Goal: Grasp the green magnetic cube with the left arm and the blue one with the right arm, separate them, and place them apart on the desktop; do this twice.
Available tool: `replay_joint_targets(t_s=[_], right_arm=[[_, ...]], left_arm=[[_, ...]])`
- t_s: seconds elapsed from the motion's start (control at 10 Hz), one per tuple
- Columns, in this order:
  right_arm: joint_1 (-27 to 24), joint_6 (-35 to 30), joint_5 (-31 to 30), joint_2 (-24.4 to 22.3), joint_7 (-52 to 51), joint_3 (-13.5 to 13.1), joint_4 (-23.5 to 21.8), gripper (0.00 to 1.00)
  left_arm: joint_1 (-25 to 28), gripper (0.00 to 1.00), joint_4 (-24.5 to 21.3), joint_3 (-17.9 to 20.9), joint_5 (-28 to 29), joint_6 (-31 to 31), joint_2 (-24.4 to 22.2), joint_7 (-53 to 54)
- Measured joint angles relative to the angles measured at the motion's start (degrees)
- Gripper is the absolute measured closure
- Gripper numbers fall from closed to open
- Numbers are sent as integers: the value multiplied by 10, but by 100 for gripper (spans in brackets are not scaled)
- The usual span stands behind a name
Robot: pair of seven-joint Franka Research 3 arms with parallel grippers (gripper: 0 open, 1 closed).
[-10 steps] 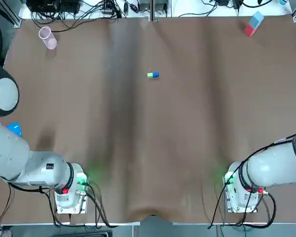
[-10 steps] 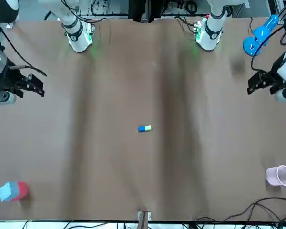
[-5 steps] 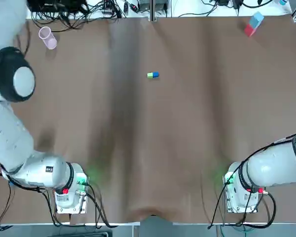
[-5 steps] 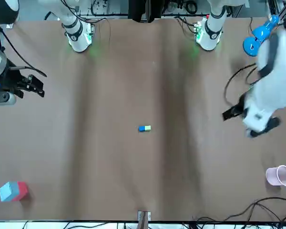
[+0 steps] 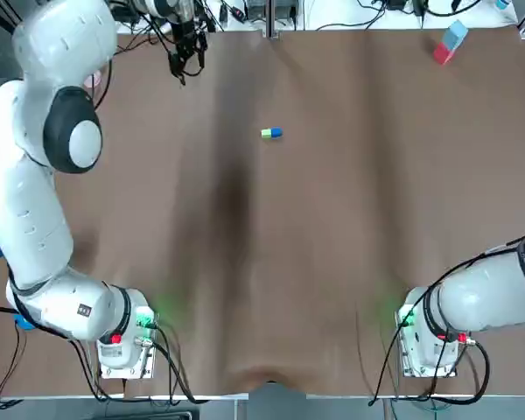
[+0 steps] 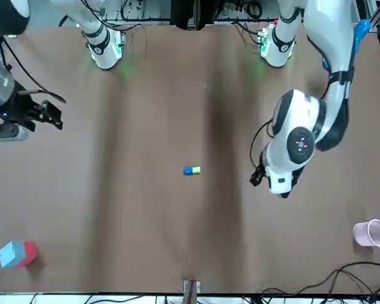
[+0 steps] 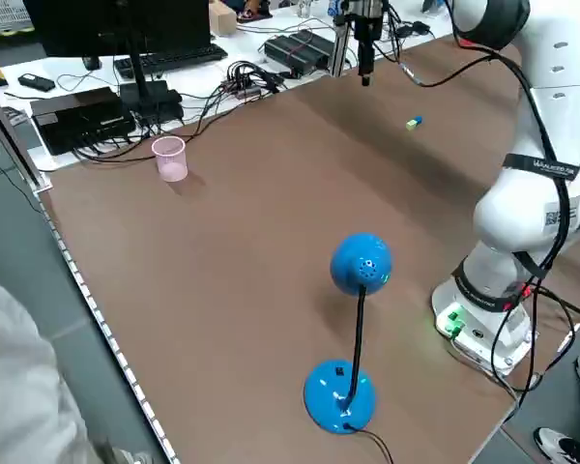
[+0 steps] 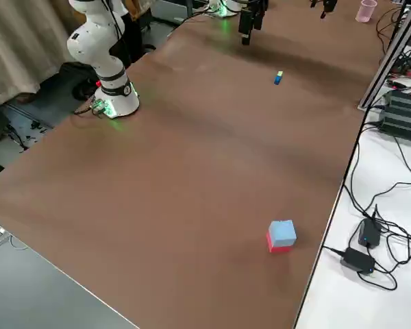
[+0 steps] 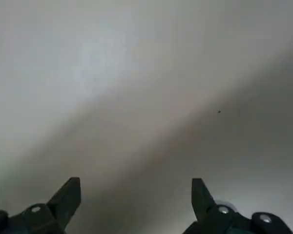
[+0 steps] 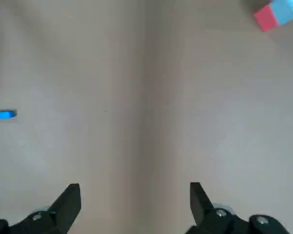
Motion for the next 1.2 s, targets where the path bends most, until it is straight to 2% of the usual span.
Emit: replay_joint_targets(t_s=[0.2, 0.4, 0.5, 0.8, 1.0, 1.2], right_arm=[[37, 11, 0, 18, 107, 1, -1, 1], [81, 35, 0, 45, 266, 3, -3, 1], [99, 69, 0, 60, 324, 4, -7, 1], [155, 159, 1, 119, 497, 5, -17, 2], [193, 229, 1, 165, 635, 5, -27, 1], [214, 309, 1, 199, 754, 7, -53, 1]], left_arm=[[-26, 0, -7, -1, -2, 45, 26, -127], [-55, 0, -9, -2, -21, 93, 59, -214], [-67, 0, -10, -2, -49, 113, 74, -236], [-93, 0, -10, -2, -112, 224, 114, -301], [-116, 4, -10, -2, -123, 274, 137, -326], [-129, 13, -10, -2, -125, 299, 154, -332]])
